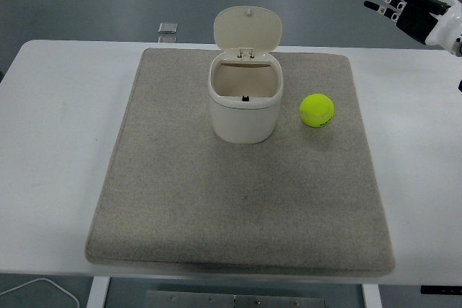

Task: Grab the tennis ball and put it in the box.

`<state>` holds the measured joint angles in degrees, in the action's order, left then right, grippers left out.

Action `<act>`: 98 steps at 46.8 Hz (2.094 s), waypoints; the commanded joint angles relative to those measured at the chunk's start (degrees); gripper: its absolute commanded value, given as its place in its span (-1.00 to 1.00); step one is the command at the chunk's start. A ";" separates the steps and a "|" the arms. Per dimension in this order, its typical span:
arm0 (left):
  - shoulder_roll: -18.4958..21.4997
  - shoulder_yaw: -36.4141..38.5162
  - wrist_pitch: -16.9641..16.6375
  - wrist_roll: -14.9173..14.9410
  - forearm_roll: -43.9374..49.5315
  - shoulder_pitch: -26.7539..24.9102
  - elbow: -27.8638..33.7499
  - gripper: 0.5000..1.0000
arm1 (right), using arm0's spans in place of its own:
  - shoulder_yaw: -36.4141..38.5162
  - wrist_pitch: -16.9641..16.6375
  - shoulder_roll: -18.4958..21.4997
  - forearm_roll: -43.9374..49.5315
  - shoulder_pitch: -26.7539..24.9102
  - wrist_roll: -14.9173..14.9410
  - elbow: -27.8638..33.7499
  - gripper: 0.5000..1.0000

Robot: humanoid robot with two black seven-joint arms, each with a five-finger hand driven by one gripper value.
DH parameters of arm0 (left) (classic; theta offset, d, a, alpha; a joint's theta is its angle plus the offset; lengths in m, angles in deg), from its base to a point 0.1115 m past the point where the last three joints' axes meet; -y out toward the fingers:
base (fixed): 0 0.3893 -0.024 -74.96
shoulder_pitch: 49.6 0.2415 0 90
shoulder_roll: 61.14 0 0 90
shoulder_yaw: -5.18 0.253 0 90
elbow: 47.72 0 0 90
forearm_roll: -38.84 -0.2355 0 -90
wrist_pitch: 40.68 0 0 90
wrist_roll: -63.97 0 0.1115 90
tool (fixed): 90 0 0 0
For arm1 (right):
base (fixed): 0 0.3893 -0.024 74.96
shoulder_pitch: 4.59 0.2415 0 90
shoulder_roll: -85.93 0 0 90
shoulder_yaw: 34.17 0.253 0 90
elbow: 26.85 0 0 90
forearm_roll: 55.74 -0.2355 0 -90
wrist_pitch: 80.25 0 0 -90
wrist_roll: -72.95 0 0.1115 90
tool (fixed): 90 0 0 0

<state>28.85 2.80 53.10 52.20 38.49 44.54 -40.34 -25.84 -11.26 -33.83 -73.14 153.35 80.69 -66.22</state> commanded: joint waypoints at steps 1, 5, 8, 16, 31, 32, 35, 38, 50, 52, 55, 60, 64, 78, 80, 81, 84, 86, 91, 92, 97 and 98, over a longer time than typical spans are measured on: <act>0.00 0.00 0.00 0.00 0.00 0.07 -0.08 0.97 | -0.08 0.00 0.06 0.00 -0.01 0.09 -0.01 0.72; 0.00 0.00 0.00 0.00 0.00 0.16 -0.08 0.97 | -0.16 0.00 0.06 0.09 -0.10 0.09 -0.01 0.72; 0.00 0.00 0.00 0.00 0.00 0.16 -0.08 0.97 | -0.25 0.00 0.15 0.87 -0.18 0.09 0.08 0.72; 0.00 0.00 0.00 0.00 0.00 -0.01 -0.08 0.97 | 0.01 0.09 0.24 3.60 -0.36 0.18 0.08 0.72; 0.00 0.00 0.00 0.00 0.00 -0.54 0.00 0.97 | -0.51 0.00 0.24 3.60 -0.36 0.18 0.08 0.72; 0.00 0.00 0.00 0.00 0.00 -0.54 0.00 0.97 | -0.60 0.00 0.24 3.60 -0.36 0.18 0.08 0.72; 0.00 0.00 0.00 0.00 0.00 -0.54 0.09 0.97 | -0.60 0.09 0.32 3.95 -0.36 0.18 0.08 0.72; 0.00 0.00 0.00 0.00 0.00 -0.54 0.00 0.97 | -0.52 0.09 0.32 4.92 -0.45 0.18 0.08 0.72; 0.00 0.00 0.00 0.00 0.00 -0.54 0.00 0.97 | -0.43 0.18 2.26 8.52 -0.45 0.18 0.08 0.72; 0.00 0.00 0.00 0.00 0.00 -0.54 0.00 0.96 | -0.43 0.27 2.26 8.52 -0.45 0.18 0.08 0.72; 0.00 0.00 0.00 0.00 0.00 -0.54 0.00 0.97 | -0.60 0.79 2.43 8.70 -0.53 0.18 0.08 0.72; 0.00 0.00 0.00 0.00 0.00 -0.54 0.00 0.97 | -0.69 1.06 3.93 8.96 -0.62 0.18 0.08 0.72; 0.00 0.00 0.00 0.00 0.00 -0.54 0.00 0.97 | -0.69 1.50 4.19 10.98 -0.27 0.35 0.08 0.72; 0.00 0.00 0.00 0.00 0.00 -0.54 0.00 0.97 | -0.69 1.41 4.37 16.96 -0.18 0.70 0.08 0.72; 0.00 0.00 0.00 0.00 0.00 -0.54 0.00 0.97 | -0.69 1.32 4.28 17.48 -0.18 0.79 0.08 0.72; 0.00 0.00 0.00 0.00 0.00 -0.54 0.00 0.97 | -0.69 1.32 4.37 17.92 -0.18 0.79 0.08 0.72; 0.00 0.00 0.00 0.00 0.00 -0.54 0.00 0.97 | -0.60 1.59 4.28 20.12 -0.18 0.79 0.08 0.72; 0.00 0.00 0.00 0.00 0.00 -0.54 0.00 0.97 | -0.52 1.59 4.28 21.61 -0.18 0.79 0.08 0.72; 0.00 0.00 0.00 0.00 0.00 -0.63 0.00 0.97 | -0.08 1.59 4.28 24.34 -0.10 0.88 0.08 0.72; 0.00 0.00 0.00 0.00 0.00 -0.54 0.00 0.97 | -0.08 1.59 4.28 24.52 -0.01 0.88 0.08 0.72; 0.00 0.00 0.00 0.00 0.00 -0.54 0.00 0.96 | -0.08 1.32 4.28 26.53 0.17 0.88 -0.01 0.72; 0.00 0.00 0.00 0.00 0.00 -0.54 0.00 0.97 | 0.01 1.23 4.28 27.41 0.17 0.88 -0.01 0.72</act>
<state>28.86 2.80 53.10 52.19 38.49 43.99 -40.34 -25.92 -9.85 -29.55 -47.74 153.41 81.57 -66.15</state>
